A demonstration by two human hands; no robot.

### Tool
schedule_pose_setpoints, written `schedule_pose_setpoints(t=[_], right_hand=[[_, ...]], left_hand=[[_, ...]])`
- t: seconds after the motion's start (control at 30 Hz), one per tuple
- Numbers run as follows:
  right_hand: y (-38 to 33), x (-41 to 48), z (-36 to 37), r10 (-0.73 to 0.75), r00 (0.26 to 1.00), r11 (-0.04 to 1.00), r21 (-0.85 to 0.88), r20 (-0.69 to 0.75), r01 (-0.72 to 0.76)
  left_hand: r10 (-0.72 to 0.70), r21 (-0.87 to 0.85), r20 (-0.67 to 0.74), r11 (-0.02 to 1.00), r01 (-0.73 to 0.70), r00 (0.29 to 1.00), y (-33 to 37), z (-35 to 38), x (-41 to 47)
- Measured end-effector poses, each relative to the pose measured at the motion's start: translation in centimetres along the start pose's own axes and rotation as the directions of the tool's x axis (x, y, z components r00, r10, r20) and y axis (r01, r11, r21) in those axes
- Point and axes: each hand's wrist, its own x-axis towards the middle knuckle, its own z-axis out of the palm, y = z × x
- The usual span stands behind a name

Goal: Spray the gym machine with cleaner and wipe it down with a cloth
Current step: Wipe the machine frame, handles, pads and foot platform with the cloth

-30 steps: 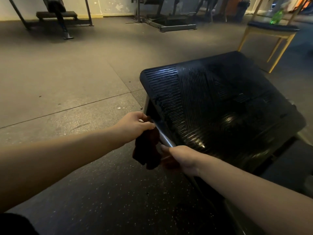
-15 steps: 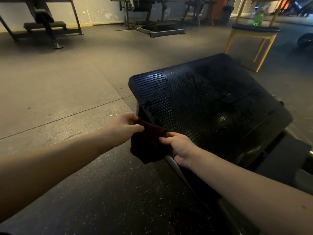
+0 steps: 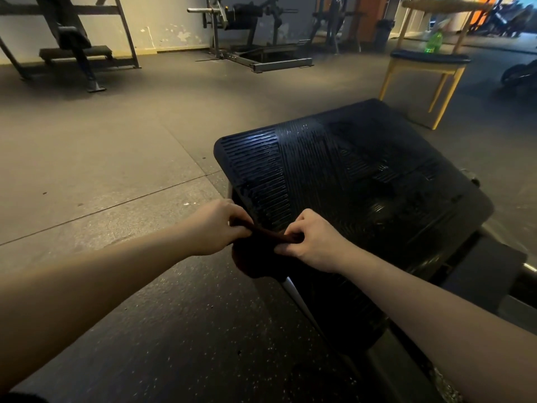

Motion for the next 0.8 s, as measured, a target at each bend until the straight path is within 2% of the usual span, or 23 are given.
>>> schedule_pose_setpoints(t=[0.03,0.1,0.17,0.2,0.23,0.27,0.3,0.37,0.4,0.43,0.5,0.53,0.57,0.6,0.67,0.8], right_hand=[[0.5,0.1,-0.6,0.019,1.0,0.999,0.039,0.019,-0.02],[1.3,0.1,-1.7,0.09,0.994,0.936,0.335,0.064,-0.106],[2.1,0.6,-2.3,0.188,0.977,0.706,0.678,0.098,-0.204],[2.5,1.2,-2.7,0.247,0.966,0.593,0.776,0.079,-0.215],[3.0,1.9,-3.1,0.311,0.95,0.518,0.832,0.031,-0.197],[3.5,2.8,-3.6,0.372,0.927,0.507,0.846,-0.041,-0.166],[4.1,3.8,-4.0,0.417,0.898,0.568,0.812,-0.14,-0.137],[4.5,5.1,-4.0,0.414,0.842,0.781,0.61,-0.346,-0.133],[4.3,5.3,-3.3,0.358,0.84,0.859,0.495,-0.408,-0.126],[4.1,5.3,-2.0,0.266,0.873,0.914,0.395,-0.409,-0.094],[4.3,5.1,2.3,0.081,0.972,0.985,0.165,-0.222,-0.044],[4.8,5.0,4.3,0.019,0.993,0.998,-0.055,-0.113,-0.025],[5.6,4.7,5.9,-0.012,0.998,0.958,-0.285,-0.057,-0.005],[6.3,4.5,6.8,-0.031,0.999,0.905,-0.426,-0.045,0.009],[7.2,4.3,6.7,-0.078,0.995,0.879,-0.475,-0.068,0.036],[8.4,4.2,7.4,-0.307,0.934,0.907,-0.354,-0.181,0.23]], left_hand=[[-0.002,0.024,-0.026,1.0,0.003,1.0,0.3,0.3,0.5],[0.005,0.017,-0.063,1.0,-0.004,0.998,0.7,0.8,1.8],[0.003,-0.036,-0.114,0.999,-0.007,0.993,0.7,1.3,3.2],[-0.006,-0.056,-0.153,0.998,-0.002,0.988,0.7,1.6,3.9],[-0.023,-0.066,-0.198,0.998,0.01,0.98,0.5,1.8,4.5],[-0.045,-0.064,-0.242,0.997,0.03,0.969,0.3,2.1,5.1],[-0.074,-0.048,-0.271,0.997,0.063,0.96,0.0,2.4,5.6],[-0.13,0.014,-0.281,0.99,0.139,0.951,-0.6,2.7,6.3],[-0.15,0.043,-0.277,0.985,0.168,0.949,-1.0,2.9,6.7],[-0.161,0.069,-0.273,0.98,0.186,0.948,-1.5,3.0,7.0],[-0.181,0.101,-0.257,0.972,0.212,0.949,-2.6,3.1,7.6],[-0.195,0.106,-0.244,0.968,0.226,0.95,-3.3,3.3,7.9],[-0.207,0.107,-0.231,0.966,0.236,0.951,-4.0,3.4,8.2],[-0.216,0.1,-0.217,0.965,0.242,0.952,-4.6,3.4,8.6],[-0.223,0.052,-0.211,0.97,0.238,0.952,-5.6,3.5,9.3],[-0.182,-0.017,-0.222,0.983,0.183,0.958,-6.7,3.4,10.1]])
